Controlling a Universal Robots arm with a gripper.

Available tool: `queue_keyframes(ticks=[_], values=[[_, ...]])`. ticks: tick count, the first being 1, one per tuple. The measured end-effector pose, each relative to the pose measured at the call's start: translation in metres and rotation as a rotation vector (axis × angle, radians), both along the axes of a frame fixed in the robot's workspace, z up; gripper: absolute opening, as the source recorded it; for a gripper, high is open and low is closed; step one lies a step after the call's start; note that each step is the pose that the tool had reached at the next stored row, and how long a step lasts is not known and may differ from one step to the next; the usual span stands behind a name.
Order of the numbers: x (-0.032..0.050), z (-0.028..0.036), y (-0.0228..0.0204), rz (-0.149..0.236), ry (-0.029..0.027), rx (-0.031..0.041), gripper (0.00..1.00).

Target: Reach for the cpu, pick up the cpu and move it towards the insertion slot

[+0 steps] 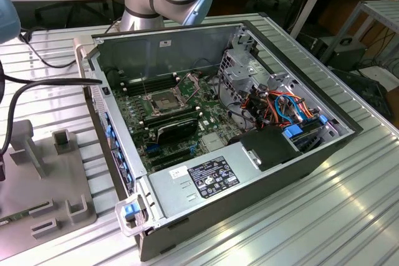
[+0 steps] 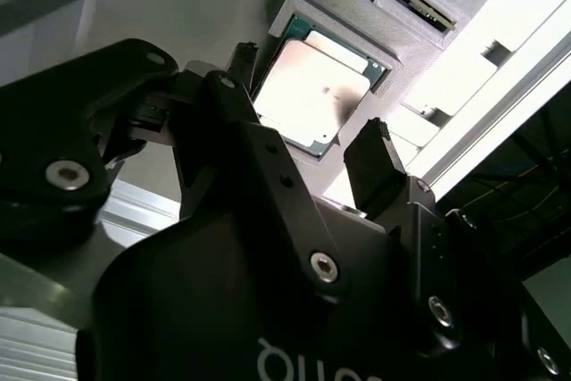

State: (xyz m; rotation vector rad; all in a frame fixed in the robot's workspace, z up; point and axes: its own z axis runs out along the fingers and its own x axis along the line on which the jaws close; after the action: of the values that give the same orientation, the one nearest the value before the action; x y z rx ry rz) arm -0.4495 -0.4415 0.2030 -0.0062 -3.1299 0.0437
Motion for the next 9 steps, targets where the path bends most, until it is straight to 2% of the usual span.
queue_keyframes(ticks=[9], values=[[-0.0024, -0.0089, 0.0, 0.001, 0.0001, 0.0021, 0.67]])
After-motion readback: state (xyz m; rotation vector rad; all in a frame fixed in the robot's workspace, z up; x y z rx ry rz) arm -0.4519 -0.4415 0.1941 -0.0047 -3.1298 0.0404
